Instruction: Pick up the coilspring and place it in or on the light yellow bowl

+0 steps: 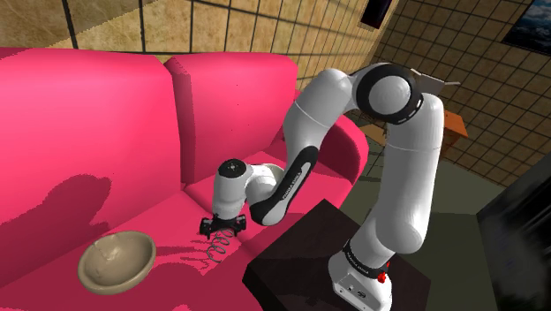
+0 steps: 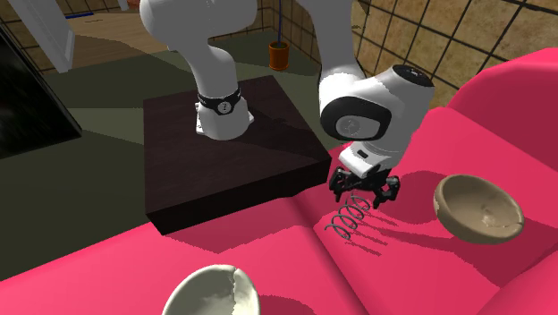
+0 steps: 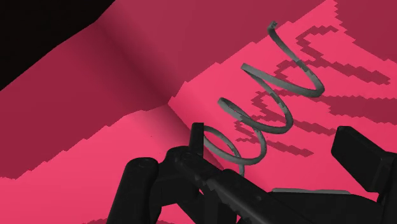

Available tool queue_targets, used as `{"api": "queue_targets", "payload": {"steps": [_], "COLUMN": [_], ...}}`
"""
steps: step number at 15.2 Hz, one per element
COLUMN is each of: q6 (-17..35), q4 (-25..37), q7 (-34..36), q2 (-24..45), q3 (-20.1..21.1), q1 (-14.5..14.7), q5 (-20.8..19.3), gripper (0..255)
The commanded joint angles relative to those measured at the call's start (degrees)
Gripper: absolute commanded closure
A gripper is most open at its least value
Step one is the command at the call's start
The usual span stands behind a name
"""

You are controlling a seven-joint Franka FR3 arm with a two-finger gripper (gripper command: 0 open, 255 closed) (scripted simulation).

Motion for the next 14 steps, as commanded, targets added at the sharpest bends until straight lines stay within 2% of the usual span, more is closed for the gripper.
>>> {"api": "queue_targets", "payload": {"steps": [1,6,14], "q6": [1.06,3.39,3.38], "q4": [1.05,2.84,2.84], "q7": [1.88,4.86,4.85], "q2": [2.16,6.12,6.11], "q3": [-1.90,-5.43,-5.42], "q1": [1.43,4.01,4.02], "q5": [-2.16,-5.88,-5.86], "gripper": [0,0,0]}}
